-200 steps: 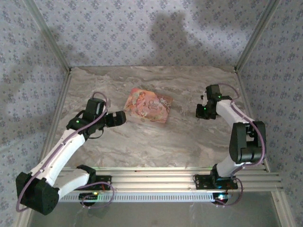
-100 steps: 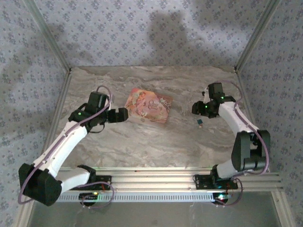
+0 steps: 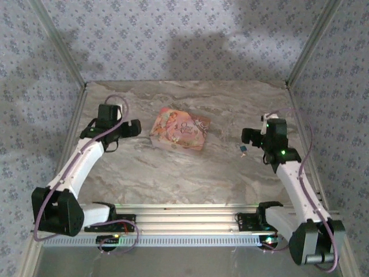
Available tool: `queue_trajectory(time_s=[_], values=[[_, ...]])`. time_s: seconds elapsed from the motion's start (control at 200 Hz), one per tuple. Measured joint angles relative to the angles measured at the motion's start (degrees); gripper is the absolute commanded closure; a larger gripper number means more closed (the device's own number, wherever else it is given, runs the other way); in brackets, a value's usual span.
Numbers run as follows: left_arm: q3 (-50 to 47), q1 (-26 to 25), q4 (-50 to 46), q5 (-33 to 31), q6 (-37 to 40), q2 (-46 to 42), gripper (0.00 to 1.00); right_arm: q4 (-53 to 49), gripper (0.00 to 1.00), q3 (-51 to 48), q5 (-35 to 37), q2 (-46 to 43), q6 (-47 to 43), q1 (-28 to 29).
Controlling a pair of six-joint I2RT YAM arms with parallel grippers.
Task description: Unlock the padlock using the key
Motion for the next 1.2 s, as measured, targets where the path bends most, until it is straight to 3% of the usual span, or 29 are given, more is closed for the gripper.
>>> queue_trajectory(time_s=[0.155,0.32,0.485,0.65,0.884,1.099,1.199], values=[[-8.90,0.07,8.24,-9.14,4.50,-3.54,0.02,9.81,0.00,-11.02,4.72,-4.92,-2.12,-0.98],[-16.68,0.96,16.28,-17.84,5.22,-3.32,0.02,17.57,0.00,-16.33,5.51,-1.03,-0.70,-4.59],[-23.02,1.18,26.77,-22.71,5.46,0.79,0.02,33.48,0.00,-24.61,6.67,1.36,-0.17,-5.38],[-29.55,1.18,38.51,-22.32,7.63,2.45,0.02,46.58,0.00,-29.51,7.02,5.07,-1.64,-6.32],[-35.23,1.18,58.16,-15.87,14.47,5.03,0.02,60.17,0.00,-31.01,5.68,12.63,-1.88,-7.45],[-35.80,2.69,70.64,-12.57,18.93,10.43,0.02,71.80,0.00,-29.00,2.64,26.23,-3.02,-7.45],[-36.15,5.95,72.63,-9.46,18.53,12.55,0.02,75.32,0.00,-28.13,2.32,32.79,-3.52,-7.30]])
